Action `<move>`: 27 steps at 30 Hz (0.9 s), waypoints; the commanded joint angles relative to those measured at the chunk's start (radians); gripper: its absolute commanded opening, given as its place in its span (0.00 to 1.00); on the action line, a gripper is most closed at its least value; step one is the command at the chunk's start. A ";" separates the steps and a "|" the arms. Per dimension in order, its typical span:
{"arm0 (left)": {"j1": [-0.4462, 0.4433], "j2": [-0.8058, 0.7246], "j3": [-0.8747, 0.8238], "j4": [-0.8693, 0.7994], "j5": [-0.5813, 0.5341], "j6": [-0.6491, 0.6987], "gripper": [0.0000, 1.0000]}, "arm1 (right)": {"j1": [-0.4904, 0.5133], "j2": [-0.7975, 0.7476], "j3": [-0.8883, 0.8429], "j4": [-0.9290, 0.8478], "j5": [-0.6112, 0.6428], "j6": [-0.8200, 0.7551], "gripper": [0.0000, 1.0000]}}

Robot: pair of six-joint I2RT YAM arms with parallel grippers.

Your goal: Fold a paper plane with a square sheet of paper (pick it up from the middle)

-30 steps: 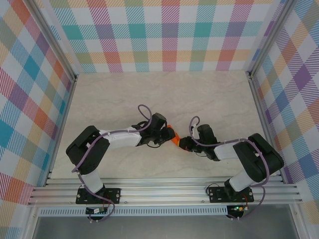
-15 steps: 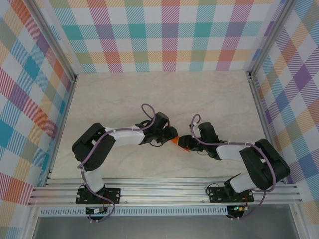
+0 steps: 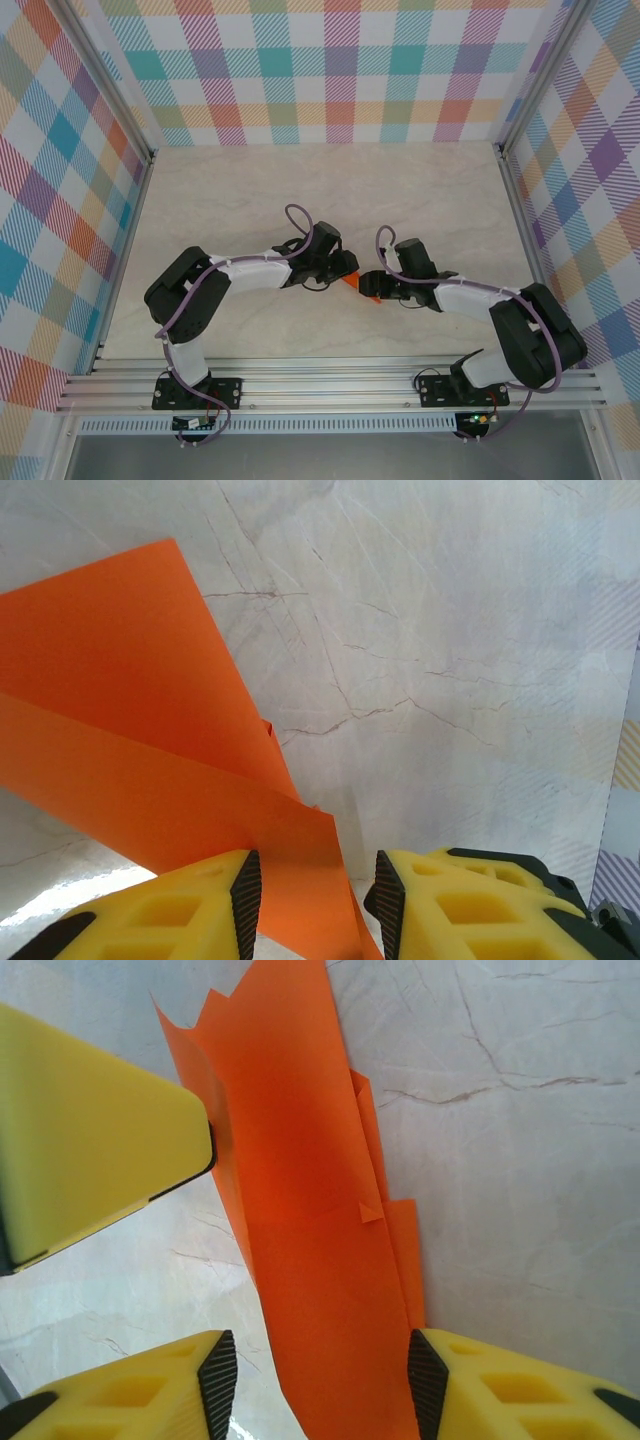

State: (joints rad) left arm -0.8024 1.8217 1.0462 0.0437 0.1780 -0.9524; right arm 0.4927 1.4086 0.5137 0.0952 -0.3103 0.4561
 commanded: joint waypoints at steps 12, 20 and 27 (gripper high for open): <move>0.002 0.019 0.044 -0.038 -0.008 0.024 0.37 | 0.006 0.031 0.049 -0.072 -0.028 -0.070 0.47; 0.005 0.024 0.052 -0.043 -0.004 0.026 0.37 | 0.007 0.061 0.061 -0.092 -0.029 -0.085 0.43; 0.004 0.027 0.057 -0.048 0.001 0.028 0.37 | 0.007 0.067 0.052 -0.072 -0.031 -0.060 0.33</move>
State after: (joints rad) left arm -0.8024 1.8320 1.0725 0.0200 0.1791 -0.9451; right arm 0.4927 1.4673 0.5522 0.0250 -0.3260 0.3992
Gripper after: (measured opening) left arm 0.374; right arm 0.334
